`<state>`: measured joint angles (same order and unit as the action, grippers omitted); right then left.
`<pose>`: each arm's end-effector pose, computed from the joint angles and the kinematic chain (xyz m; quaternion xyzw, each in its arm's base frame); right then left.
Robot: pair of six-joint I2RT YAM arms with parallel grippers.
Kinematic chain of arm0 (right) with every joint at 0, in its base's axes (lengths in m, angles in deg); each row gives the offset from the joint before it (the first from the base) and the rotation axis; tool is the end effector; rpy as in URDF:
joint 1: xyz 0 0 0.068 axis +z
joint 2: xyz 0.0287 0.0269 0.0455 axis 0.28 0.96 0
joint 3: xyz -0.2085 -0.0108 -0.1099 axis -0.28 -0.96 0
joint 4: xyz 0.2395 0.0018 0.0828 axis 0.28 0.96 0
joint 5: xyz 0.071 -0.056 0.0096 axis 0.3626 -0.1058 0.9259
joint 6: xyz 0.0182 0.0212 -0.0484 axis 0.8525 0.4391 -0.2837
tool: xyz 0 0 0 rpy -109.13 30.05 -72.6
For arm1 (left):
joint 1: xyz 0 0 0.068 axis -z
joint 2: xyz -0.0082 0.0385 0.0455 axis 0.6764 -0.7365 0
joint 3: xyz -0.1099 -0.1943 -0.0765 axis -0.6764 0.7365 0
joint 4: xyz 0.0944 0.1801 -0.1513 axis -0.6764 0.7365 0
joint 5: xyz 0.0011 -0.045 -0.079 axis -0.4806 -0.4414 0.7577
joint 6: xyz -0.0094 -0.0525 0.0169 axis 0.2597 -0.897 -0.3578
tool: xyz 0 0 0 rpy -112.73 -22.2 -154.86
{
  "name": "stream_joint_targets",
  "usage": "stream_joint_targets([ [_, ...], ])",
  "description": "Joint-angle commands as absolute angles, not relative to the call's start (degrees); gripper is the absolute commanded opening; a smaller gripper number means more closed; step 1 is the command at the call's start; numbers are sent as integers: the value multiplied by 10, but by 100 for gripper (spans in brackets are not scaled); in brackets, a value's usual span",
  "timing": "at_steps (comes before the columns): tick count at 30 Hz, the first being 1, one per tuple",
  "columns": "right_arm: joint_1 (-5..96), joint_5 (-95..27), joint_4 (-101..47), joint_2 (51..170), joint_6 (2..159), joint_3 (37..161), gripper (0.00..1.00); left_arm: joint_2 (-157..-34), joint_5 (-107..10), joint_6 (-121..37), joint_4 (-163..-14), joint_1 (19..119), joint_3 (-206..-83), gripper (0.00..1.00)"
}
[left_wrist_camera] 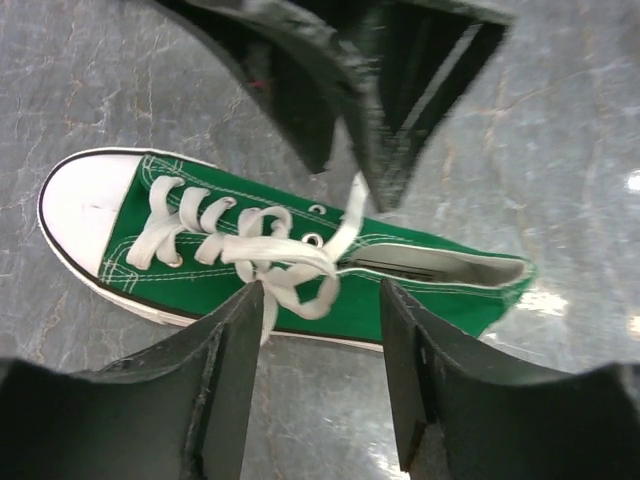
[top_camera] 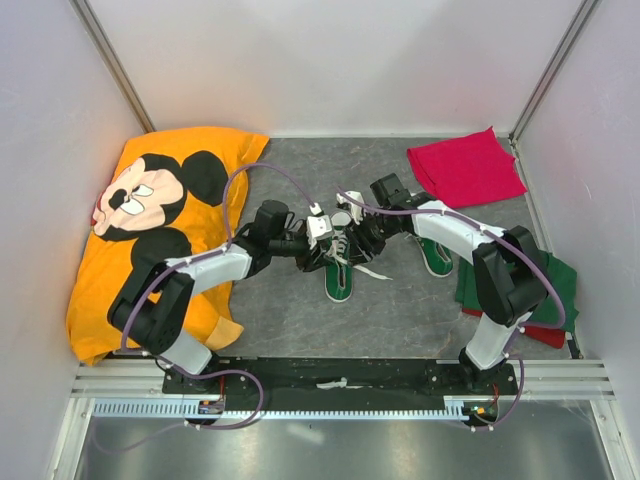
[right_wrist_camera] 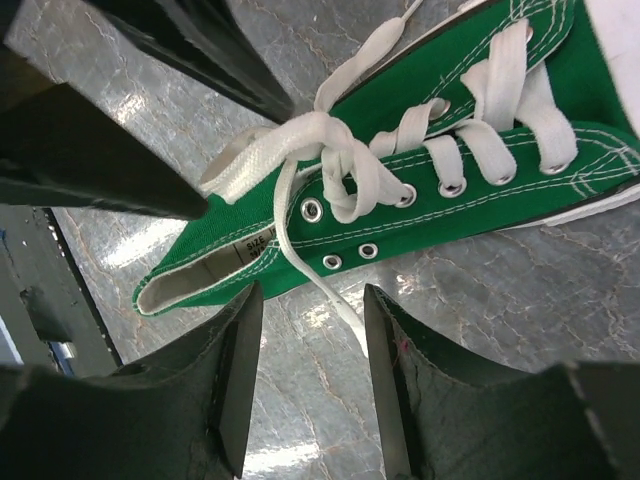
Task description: Tie the shoes
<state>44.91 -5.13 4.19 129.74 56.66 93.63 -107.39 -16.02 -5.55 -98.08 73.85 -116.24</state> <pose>0.2912 0.1851 0.1738 -0.4257 0.8226 0.3232 0.1940 0.2519 -0.1825 0.1638 0.5344 0.6459 -0.3299 0.4342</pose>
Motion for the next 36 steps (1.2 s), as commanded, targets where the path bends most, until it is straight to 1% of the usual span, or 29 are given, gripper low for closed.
stream_joint_targets([
  [1, 449, -39, 8, 1299, 586, 928, 53, -1100, -184, 2, -1013, 742, -1193, 52],
  [3, 449, -44, 1, 1306, 586, 926, 53, -1103, -194, 19, -994, 742, -1201, 45],
  [4, 449, -46, 0, 1308, 586, 925, 53, -1101, -193, 31, -987, 740, -1205, 36],
  [5, 449, -48, 0, 1313, 586, 925, 52, -1097, -192, 36, -981, 739, -1205, 31],
  [6, 449, -49, 0, 1314, 585, 923, 50, -1084, -184, 36, -973, 738, -1204, 22],
  [9, 449, -53, 1, 1314, 579, 914, 48, -1058, -153, 33, -954, 724, -1200, 11],
  [12, 448, -51, 4, 1310, 572, 904, 46, -1049, -137, 27, -920, 709, -1200, 7],
  [14, 449, -52, 9, 1307, 568, 899, 44, -1054, -138, 24, -906, 698, -1205, 6],
  [15, 449, -54, 9, 1307, 565, 898, 42, -1058, -139, 21, -899, 695, -1206, 6],
  [17, 449, -57, 16, 1302, 561, 896, 38, -1068, -143, 14, -877, 684, -1214, 6],
  [18, 449, -60, 16, 1302, 560, 894, 33, -1071, -143, 14, -871, 682, -1216, 6],
  [20, 448, -61, 16, 1301, 562, 894, 27, -1078, -140, 19, -864, 682, -1223, 6],
  [21, 449, -61, 16, 1302, 562, 896, 18, -1081, -138, 21, -850, 681, -1227, 7],
  [23, 449, -59, 18, 1302, 561, 898, 8, -1105, -145, 29, -812, 682, -1253, 7],
  [24, 448, -59, 19, 1300, 561, 899, 0, -1114, -151, 34, -796, 683, -1271, 7],
  [26, 447, -56, 22, 1294, 558, 900, 0, -1127, -161, 42, -767, 683, -1282, 7],
  [29, 445, -42, 16, 1279, 564, 901, 0, -1129, -152, 44, -758, 682, -1287, 11],
  [30, 444, -40, 14, 1276, 568, 901, 0, -1126, -148, 41, -758, 682, -1284, 16],
  [32, 442, -32, -2, 1261, 584, 898, 0, -1125, -154, 30, -761, 682, -1282, 24],
  [33, 441, -30, -7, 1256, 589, 896, 0, -1121, -156, 16, -769, 681, -1278, 32],
  [35, 440, -24, -26, 1242, 604, 886, 0, -1107, -151, -2, -788, 674, -1266, 41],
  [36, 440, -19, -30, 1237, 608, 881, 0, -1094, -147, -31, -831, 663, -1242, 49],
])
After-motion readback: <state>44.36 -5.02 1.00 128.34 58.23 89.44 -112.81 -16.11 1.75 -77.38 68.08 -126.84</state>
